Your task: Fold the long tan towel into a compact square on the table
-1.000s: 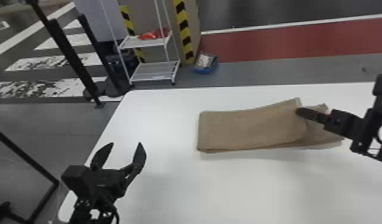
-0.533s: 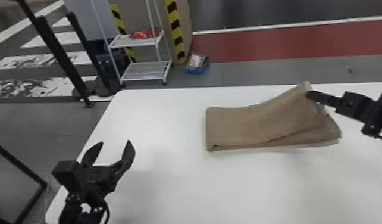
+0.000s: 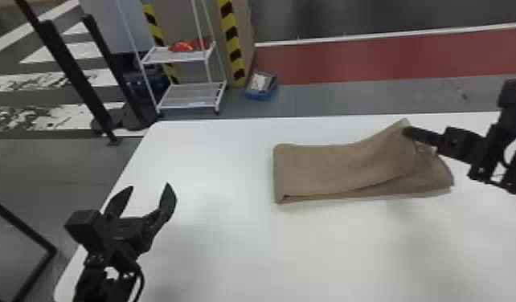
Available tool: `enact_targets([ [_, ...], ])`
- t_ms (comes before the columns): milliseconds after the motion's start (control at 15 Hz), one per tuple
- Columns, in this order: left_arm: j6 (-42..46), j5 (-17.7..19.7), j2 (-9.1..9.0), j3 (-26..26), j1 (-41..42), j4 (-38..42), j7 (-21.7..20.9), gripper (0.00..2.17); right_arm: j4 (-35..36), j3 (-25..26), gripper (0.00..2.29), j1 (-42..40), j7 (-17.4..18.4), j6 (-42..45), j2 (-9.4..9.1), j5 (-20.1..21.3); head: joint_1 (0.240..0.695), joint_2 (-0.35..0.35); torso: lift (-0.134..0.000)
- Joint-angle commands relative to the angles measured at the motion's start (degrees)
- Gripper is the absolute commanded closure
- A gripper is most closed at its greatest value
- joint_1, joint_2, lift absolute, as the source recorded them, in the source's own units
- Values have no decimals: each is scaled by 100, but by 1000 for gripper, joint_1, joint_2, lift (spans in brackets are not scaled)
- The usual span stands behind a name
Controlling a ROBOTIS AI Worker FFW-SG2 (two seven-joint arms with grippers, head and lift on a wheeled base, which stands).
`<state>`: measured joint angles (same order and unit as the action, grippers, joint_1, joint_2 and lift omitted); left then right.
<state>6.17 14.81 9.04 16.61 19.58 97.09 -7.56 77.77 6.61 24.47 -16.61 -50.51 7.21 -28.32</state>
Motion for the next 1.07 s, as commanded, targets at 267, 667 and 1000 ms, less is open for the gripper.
enact_targets([
  [267,55,101,71,-8,-7,-111,9,147,537,464,1656,-372,0,-1133,114,-112,695,204,-123],
  [667,90,101,89,-87,72,-76,9,147,449,516,1656,-170,-9,-975,220,-60,695,178,-123],
  [1000,108,180,159,-17,99,-85,35,147,1293,1097,1656,-566,79,-1608,290,-385,695,182,-123],
])
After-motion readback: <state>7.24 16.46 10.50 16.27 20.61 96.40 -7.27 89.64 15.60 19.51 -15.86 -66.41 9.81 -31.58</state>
